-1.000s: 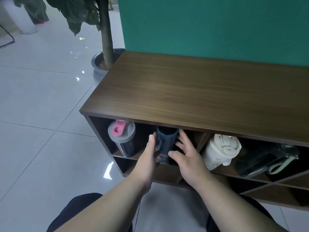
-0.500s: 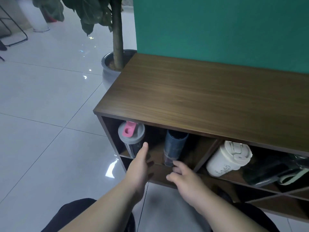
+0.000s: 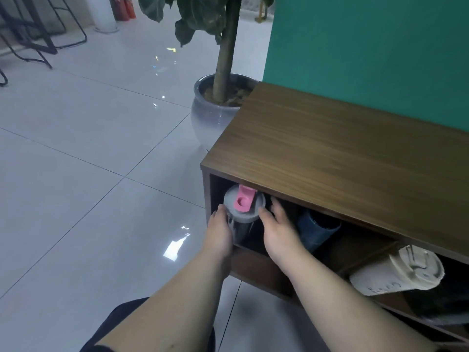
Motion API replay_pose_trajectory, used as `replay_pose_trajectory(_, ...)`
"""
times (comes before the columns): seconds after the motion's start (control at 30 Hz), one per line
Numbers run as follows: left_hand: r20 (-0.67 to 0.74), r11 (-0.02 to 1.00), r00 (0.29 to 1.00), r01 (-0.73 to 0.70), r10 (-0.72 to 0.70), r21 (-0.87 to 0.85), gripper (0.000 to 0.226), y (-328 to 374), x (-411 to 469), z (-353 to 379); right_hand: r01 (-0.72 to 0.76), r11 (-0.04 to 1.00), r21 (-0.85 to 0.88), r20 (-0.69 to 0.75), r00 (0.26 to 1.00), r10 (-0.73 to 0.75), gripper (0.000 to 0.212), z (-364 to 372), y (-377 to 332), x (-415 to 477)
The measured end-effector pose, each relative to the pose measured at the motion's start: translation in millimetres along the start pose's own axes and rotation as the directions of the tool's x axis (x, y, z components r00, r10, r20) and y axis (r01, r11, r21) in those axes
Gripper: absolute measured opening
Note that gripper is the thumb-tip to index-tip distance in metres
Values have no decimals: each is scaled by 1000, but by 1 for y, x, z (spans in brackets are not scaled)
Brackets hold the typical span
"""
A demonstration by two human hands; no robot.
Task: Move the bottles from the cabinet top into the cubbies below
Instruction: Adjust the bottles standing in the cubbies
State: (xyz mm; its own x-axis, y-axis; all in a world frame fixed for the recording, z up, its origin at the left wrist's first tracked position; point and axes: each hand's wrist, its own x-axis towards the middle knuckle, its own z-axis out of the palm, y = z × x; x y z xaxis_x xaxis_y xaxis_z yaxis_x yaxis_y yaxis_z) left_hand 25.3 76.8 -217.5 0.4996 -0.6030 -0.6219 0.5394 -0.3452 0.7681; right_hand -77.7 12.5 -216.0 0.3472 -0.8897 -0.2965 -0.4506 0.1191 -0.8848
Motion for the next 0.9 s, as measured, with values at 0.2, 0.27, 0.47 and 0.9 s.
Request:
replay_pose_trajectory(0.2, 10, 998, 1000, -12, 13, -64, 55, -1, 3, 7, 68, 998, 2, 71, 995, -68, 52, 5, 2, 12)
replay_pose_trajectory(0.27, 14, 998, 1000, -26, 27, -59, 56, -2, 4, 8, 66, 998, 22, 70, 995, -68, 56, 7, 5, 13)
replay_pose_trajectory(0.47, 21, 997, 1000, 2, -1, -81, 57, -3, 6, 8, 74, 996, 52, 75, 994, -78, 68, 10, 12, 19)
replay_pose_trajectory(0.9, -24, 998, 1000, -14, 12, -63, 71, -15, 13, 9, 64, 998, -6, 115, 991, -63, 59, 6, 13, 21)
